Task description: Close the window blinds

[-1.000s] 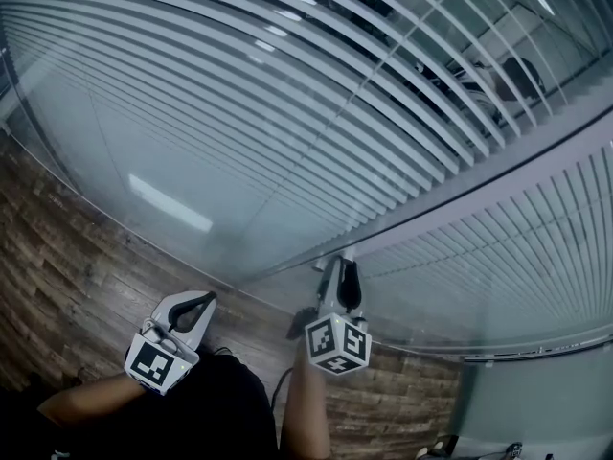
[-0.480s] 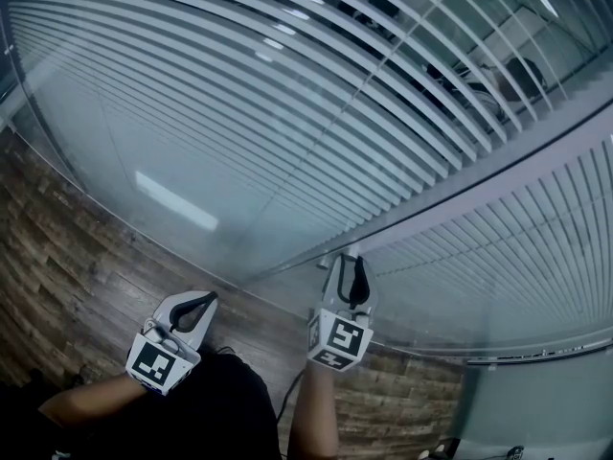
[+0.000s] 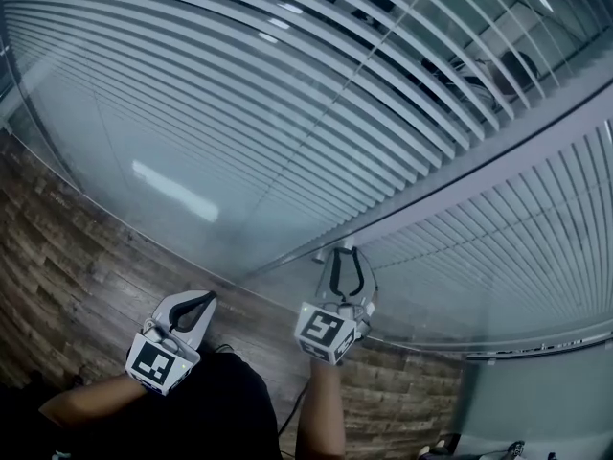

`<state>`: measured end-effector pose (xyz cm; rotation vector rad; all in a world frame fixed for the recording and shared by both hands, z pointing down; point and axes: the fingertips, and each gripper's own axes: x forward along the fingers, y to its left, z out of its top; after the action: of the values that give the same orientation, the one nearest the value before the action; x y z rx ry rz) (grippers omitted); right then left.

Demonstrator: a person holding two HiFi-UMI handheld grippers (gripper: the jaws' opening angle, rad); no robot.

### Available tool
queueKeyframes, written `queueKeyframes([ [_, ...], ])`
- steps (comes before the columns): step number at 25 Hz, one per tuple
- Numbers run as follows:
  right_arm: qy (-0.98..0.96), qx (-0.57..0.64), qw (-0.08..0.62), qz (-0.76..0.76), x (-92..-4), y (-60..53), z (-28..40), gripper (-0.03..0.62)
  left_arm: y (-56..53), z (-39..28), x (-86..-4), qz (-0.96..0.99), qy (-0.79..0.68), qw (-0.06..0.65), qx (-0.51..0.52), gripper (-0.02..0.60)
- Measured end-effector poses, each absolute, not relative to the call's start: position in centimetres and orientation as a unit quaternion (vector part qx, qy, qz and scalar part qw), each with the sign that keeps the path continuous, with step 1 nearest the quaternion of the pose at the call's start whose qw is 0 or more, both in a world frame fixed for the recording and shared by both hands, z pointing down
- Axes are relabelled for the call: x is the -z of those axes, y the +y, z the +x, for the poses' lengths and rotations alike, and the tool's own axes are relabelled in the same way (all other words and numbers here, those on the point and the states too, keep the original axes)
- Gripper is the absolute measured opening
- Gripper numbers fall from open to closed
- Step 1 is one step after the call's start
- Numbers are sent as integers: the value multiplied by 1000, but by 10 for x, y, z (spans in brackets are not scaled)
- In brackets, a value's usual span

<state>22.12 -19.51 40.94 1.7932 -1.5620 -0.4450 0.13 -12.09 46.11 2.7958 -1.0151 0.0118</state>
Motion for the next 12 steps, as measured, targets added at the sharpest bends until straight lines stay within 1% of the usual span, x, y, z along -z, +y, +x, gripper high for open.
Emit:
queueKeyframes([
  [3, -575, 217, 413, 672, -411, -196, 218, 129, -121, 0, -462, 936, -341, 84, -4, 2],
  [7, -566, 228, 434, 662, -412, -197, 219, 127, -119, -1, -463, 937, -340, 83, -4, 2],
  [9, -582, 209, 411, 670, -413, -196, 220, 129, -119, -4, -466, 936, -342, 86, -6, 2],
  [12, -639, 130, 302, 696, -410, -195, 219, 139, -118, -10, -468, 934, -346, 85, -8, 2],
])
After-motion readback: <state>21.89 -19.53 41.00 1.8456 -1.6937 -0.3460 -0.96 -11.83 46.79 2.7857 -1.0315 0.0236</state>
